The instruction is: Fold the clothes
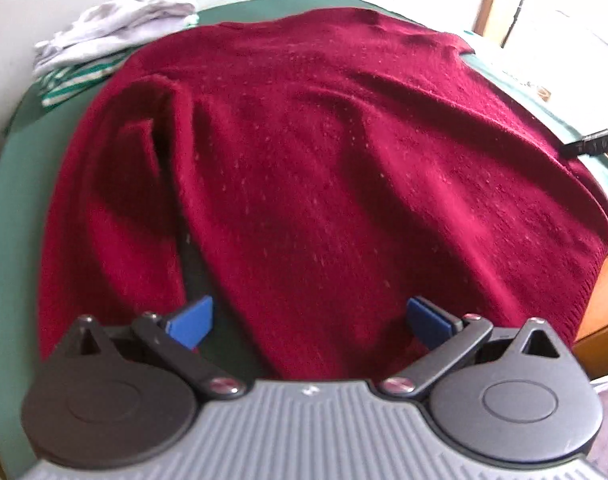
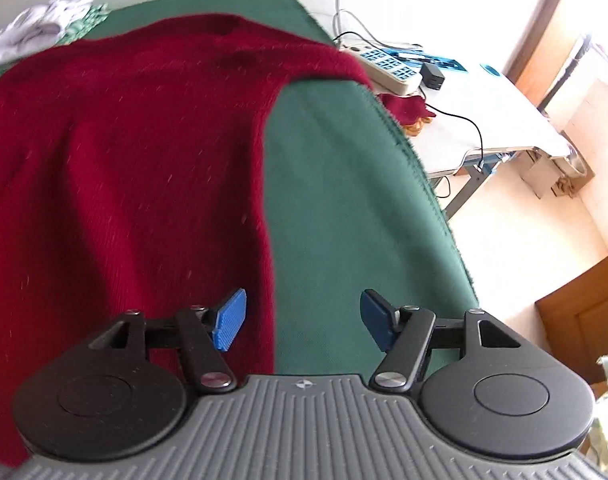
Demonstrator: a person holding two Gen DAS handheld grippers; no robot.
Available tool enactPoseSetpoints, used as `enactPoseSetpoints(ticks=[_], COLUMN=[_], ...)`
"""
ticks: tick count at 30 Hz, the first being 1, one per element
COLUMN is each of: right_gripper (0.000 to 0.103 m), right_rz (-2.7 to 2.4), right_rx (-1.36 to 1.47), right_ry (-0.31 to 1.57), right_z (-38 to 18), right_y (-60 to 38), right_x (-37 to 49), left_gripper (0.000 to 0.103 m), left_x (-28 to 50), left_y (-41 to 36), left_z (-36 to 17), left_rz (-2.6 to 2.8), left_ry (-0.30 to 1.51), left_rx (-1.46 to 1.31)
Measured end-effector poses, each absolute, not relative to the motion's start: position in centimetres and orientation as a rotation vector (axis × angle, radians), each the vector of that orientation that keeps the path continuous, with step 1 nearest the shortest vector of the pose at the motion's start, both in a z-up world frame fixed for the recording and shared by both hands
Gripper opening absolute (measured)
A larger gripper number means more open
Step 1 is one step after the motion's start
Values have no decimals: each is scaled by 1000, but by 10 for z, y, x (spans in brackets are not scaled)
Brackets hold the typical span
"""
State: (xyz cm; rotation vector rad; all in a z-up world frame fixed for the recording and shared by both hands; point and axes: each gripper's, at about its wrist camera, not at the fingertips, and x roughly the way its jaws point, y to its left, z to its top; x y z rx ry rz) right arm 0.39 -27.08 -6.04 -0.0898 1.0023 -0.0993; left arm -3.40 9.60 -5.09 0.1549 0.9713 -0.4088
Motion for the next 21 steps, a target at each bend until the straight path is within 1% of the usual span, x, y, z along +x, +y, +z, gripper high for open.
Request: enactPoseSetpoints(ticks=[3, 4, 5, 6, 7, 8, 9, 10, 12, 13, 14, 15, 18, 20, 21], right_gripper=[66, 62, 59, 47, 28, 21, 13, 8, 7, 7, 7, 6, 7, 15, 31], right_rz=[-62, -49, -32, -1, 28, 58, 88, 118, 133, 128, 120, 113, 106, 159, 186], right_rx=[-109, -116, -120, -119, -117, -115, -113, -112, -132, -143, -136, -129, -114, -81, -64], right_ry=[980, 972, 964, 954, 945, 934, 924, 914, 905, 905, 908, 911, 915, 938, 949], right_z=[-67, -70, -71, -71, -71, -71, -71, -71, -70, -69, -69, -69, -69, -65, -63], right_y=[-269, -268, -268, -269, -270, -271, -273, -274, -277, -280, -290, -300, -322, -320, -319], right_x=[1, 0, -1, 0, 0, 1, 1, 2, 3, 3, 4, 6, 12, 4, 0], left_gripper=[102, 100, 95, 90, 87, 82, 72, 67, 47, 41, 27, 25, 25, 25, 25], left_x=[-44, -47, -50, -52, -55, -57, -59, -61, -70, -74, -77, -81, -92, -100, -104], left_y=[89, 84, 79, 74, 69, 65, 62, 60, 67, 71, 78, 84, 95, 84, 79], left_z=[-52, -52, -51, -51, -50, -50, -48, -47, -43, -41, -40, -39, -33, -29, -28], left_rz=[-351, -338, -325, -312, -300, -287, -274, -260, -223, -203, -182, -160, -142, -139, -137], left_ry=[982, 972, 962, 952, 942, 932, 926, 920, 917, 918, 926, 934, 958, 948, 943], left_rx=[145, 141, 136, 132, 128, 124, 124, 123, 120, 119, 117, 116, 92, 157, 190])
